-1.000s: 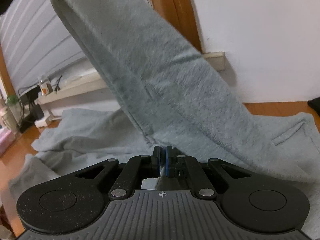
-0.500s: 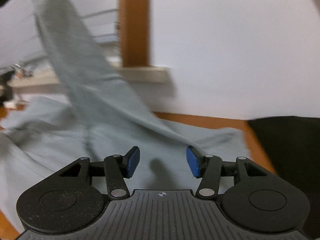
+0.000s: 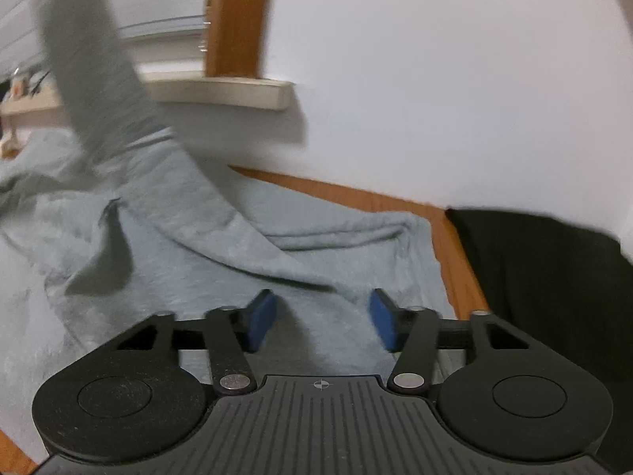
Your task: Fold clothes
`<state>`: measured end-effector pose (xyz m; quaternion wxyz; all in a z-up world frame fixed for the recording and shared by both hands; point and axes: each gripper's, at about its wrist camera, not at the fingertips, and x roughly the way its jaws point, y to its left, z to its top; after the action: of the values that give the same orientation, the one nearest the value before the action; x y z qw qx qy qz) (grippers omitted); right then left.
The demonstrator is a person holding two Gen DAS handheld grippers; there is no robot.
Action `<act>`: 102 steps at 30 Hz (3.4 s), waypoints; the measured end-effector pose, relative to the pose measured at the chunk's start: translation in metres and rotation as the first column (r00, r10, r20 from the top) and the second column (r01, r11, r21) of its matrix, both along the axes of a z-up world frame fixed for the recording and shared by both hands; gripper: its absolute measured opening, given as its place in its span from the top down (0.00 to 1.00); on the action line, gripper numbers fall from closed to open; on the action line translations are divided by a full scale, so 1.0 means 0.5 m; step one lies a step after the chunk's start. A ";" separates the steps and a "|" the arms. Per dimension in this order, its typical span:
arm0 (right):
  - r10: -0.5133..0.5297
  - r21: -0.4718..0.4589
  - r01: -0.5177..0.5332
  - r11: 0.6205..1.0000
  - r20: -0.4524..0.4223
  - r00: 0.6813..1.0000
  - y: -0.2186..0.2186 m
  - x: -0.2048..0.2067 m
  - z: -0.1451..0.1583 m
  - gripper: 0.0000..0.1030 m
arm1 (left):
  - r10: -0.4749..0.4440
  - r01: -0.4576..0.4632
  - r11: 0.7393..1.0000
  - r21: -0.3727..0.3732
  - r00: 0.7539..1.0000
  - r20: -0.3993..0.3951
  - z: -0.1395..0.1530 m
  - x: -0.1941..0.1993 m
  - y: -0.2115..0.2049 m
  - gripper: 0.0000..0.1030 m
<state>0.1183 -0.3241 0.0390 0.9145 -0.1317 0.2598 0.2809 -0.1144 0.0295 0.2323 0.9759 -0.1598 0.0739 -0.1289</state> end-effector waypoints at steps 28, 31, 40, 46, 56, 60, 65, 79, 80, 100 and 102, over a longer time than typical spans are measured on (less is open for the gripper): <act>0.032 -0.115 -0.028 0.993 0.025 0.999 0.003 0.010 0.005 0.53 | 0.012 -0.013 1.000 -0.002 1.000 -0.026 -0.015 -0.118 0.074 0.92; 0.042 -0.085 -0.043 0.995 -0.011 0.999 -0.006 0.008 0.006 0.96 | 0.025 -0.025 1.000 0.009 1.000 -0.018 -0.021 -0.133 0.073 0.92; 0.052 -0.013 -0.051 0.999 0.092 0.994 -0.053 -0.095 0.070 0.98 | 0.054 -0.058 0.997 -0.047 0.995 -0.080 -0.065 -0.247 0.132 0.92; 0.113 -0.044 -0.109 0.993 0.113 0.987 -0.047 -0.205 0.075 0.98 | 0.056 -0.073 0.991 -0.114 0.988 -0.141 -0.156 -0.365 0.133 0.93; 0.169 -0.089 -0.163 0.983 0.068 0.983 -0.014 -0.278 0.008 0.97 | 0.074 -0.165 0.952 -0.257 0.940 -0.332 -0.348 -0.478 0.167 0.93; 0.168 -0.100 -0.161 0.982 0.059 0.984 -0.011 -0.279 -0.002 0.94 | 0.079 -0.176 0.954 -0.241 0.928 -0.363 -0.364 -0.493 0.168 0.91; 0.137 -0.067 -0.132 0.989 0.066 0.988 -0.032 -0.285 0.000 0.63 | 0.161 -0.243 0.953 -0.178 0.911 -0.379 -0.349 -0.511 0.169 0.74; 0.079 0.085 -0.088 0.992 0.104 0.991 -0.063 -0.310 -0.005 0.45 | 0.297 -0.317 0.948 0.001 0.888 -0.350 -0.311 -0.545 0.112 0.40; 0.069 0.077 -0.077 0.994 0.101 0.992 -0.062 -0.310 -0.012 0.45 | 0.299 -0.314 0.949 0.013 0.889 -0.347 -0.308 -0.542 0.106 0.40; 0.011 -0.039 0.000 0.999 0.269 0.963 -0.047 -0.339 -0.057 0.43 | -0.032 0.114 0.982 0.151 0.887 -0.460 -0.279 0.017 -0.055 0.67; 0.014 -0.047 -0.001 0.999 0.279 0.960 -0.048 -0.340 -0.056 0.44 | -0.028 0.144 0.970 0.194 0.865 -0.502 -0.296 0.070 -0.080 0.67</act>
<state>-0.0515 -0.3482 0.0111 0.9376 -0.1921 0.1341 0.2567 -0.0792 -0.0105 0.0842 0.9292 -0.0723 0.3428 -0.1179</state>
